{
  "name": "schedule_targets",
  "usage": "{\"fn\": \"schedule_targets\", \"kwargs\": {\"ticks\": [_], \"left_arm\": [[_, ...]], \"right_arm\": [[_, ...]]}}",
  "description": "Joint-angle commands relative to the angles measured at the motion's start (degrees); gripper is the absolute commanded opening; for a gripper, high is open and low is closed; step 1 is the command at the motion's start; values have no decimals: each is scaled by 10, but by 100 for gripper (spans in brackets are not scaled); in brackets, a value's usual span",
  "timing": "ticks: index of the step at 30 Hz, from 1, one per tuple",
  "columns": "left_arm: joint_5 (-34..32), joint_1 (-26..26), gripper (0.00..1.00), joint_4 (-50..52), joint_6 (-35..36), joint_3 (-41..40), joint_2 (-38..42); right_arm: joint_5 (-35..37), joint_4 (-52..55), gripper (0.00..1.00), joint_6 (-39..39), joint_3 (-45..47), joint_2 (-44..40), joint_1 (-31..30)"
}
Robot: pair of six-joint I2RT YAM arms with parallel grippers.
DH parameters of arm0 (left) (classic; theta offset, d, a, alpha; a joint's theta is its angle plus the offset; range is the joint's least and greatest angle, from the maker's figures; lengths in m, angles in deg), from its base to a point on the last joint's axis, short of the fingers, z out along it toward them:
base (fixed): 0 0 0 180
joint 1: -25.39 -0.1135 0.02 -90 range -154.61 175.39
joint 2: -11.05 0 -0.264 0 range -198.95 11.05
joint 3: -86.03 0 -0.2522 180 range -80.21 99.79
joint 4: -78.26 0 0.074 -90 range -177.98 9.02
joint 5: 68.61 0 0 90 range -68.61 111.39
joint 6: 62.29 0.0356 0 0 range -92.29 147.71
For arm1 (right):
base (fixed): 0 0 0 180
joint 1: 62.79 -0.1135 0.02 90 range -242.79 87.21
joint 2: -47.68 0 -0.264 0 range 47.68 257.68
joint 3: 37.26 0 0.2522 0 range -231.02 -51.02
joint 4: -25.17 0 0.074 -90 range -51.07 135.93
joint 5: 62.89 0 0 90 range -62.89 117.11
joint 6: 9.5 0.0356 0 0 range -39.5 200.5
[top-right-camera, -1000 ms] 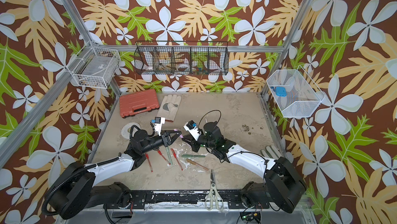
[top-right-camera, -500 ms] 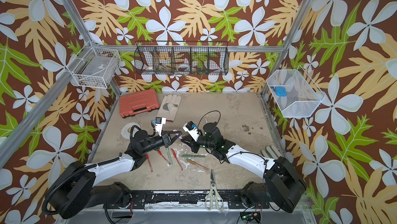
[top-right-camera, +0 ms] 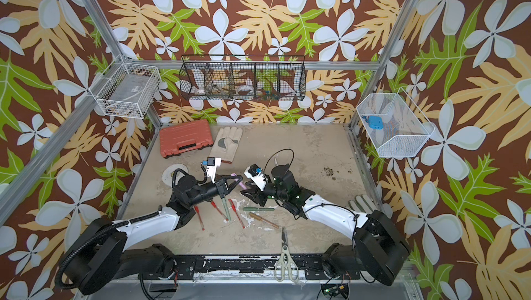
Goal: Remove pen caps from pens
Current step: Open the pen cap on the pen.
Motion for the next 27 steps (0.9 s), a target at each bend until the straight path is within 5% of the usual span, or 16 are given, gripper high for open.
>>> {"fn": "schedule_targets", "kwargs": {"ticks": [1, 12, 18, 27], "left_arm": [[23, 4, 0, -29, -3, 1, -4], [20, 9, 0, -25, 1, 5, -7], [-8, 9, 0, -12, 7, -4, 9], [-73, -27, 0, 19, -8, -32, 63]], "right_arm": [[-22, 1, 34, -7, -5, 6, 0], [-23, 6, 1, -9, -9, 15, 0], [-4, 10, 0, -3, -9, 21, -5], [145, 47, 0, -38, -30, 42, -70]]}}
